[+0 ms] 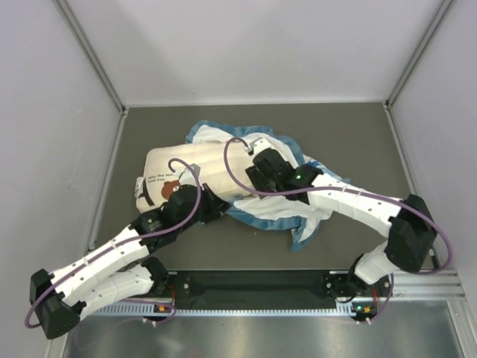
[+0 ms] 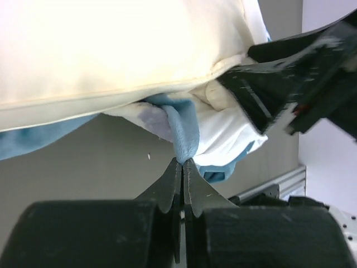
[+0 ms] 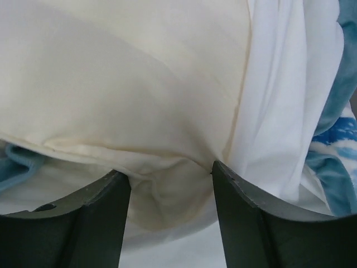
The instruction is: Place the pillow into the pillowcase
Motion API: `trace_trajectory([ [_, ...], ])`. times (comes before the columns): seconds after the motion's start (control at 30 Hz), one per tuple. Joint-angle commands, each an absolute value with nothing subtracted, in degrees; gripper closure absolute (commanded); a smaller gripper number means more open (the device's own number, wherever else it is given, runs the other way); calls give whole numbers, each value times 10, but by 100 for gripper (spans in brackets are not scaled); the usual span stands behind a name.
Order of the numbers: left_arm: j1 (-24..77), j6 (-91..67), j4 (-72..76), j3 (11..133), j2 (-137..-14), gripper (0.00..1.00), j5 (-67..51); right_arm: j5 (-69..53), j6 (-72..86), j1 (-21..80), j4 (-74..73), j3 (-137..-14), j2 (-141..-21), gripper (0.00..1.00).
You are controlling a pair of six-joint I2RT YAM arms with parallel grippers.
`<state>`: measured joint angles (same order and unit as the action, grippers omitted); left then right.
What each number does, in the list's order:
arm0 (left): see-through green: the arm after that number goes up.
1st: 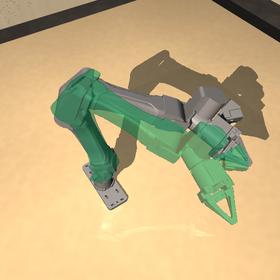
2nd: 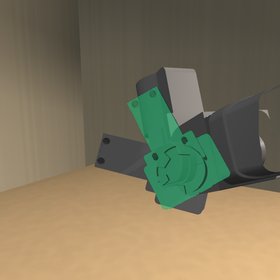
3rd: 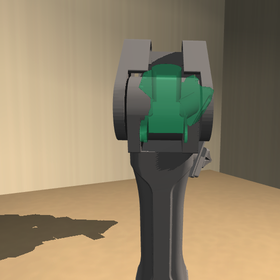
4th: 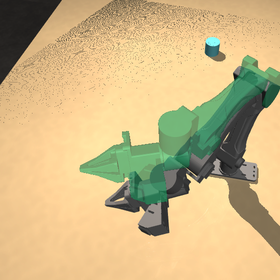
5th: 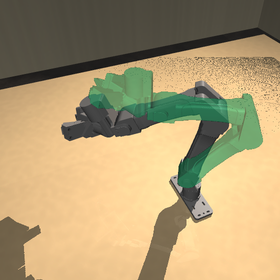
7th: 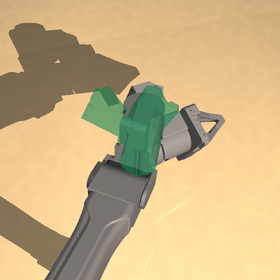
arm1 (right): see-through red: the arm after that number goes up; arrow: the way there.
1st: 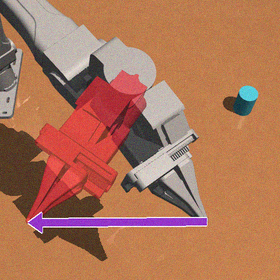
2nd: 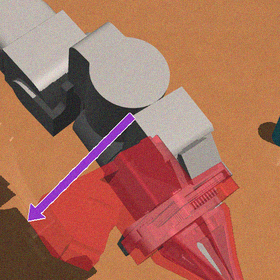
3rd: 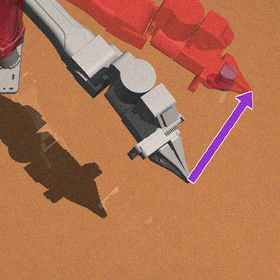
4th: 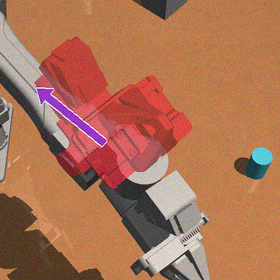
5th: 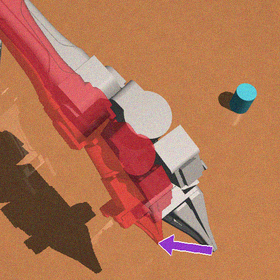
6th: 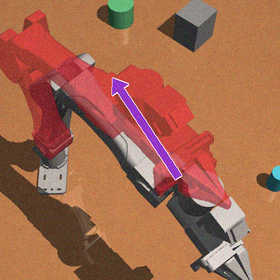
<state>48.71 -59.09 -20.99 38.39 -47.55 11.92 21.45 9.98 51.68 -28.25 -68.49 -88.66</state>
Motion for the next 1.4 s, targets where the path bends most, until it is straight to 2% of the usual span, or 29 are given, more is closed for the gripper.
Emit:
trace_trajectory([
  [0.0, 477, -569, -159, 395, -475, 100, 56, 204, 69, 495, -340, -685, -826, 41],
  [0.2, 479, -579, -108, 349, -486, 100, 3, 121, 31, 497, -319, -740, -840, 36],
  [0.33, 486, -584, -100, 330, -491, 100, -16, 108, 4, 510, -287, -773, -869, 18],
  [0.4, 489, -588, -94, 319, -489, 100, -16, 65, 4, 510, -276, -782, -885, 14],
  [0.63, 490, -585, -95, 323, -480, 100, -18, 3, -18, 523, -279, -833, -948, 23],
  [0.83, 491, -580, -133, 347, -454, 100, -18, -12, -42, 548, -290, -809, -982, 21],
  [0.87, 490, -574, -144, 366, -443, 100, -15, 17, -41, 548, -291, -802, -990, 25],
  [0.93, 490, -562, -192, 404, -431, 100, -5, 39, -37, 542, -294, -780, -998, 42],
  [0.97, 490, -557, -209, 418, -418, 100, 3, 59, -31, 537, -294, -772, -1006, 64],
  [1.07, 490, -542, -275, 474, -400, 100, 37, 66, 13, 494, -295, -743, -1020, 100],
  [1.2, 490, -534, -317, 514, -383, 100, 66, 88, 46, 444, -291, -686, -1019, 100],
  [1.37, 490, -526, -399, 551, -368, 100, 158, 123, 72, 413, -281, -632, -979, 100],
])
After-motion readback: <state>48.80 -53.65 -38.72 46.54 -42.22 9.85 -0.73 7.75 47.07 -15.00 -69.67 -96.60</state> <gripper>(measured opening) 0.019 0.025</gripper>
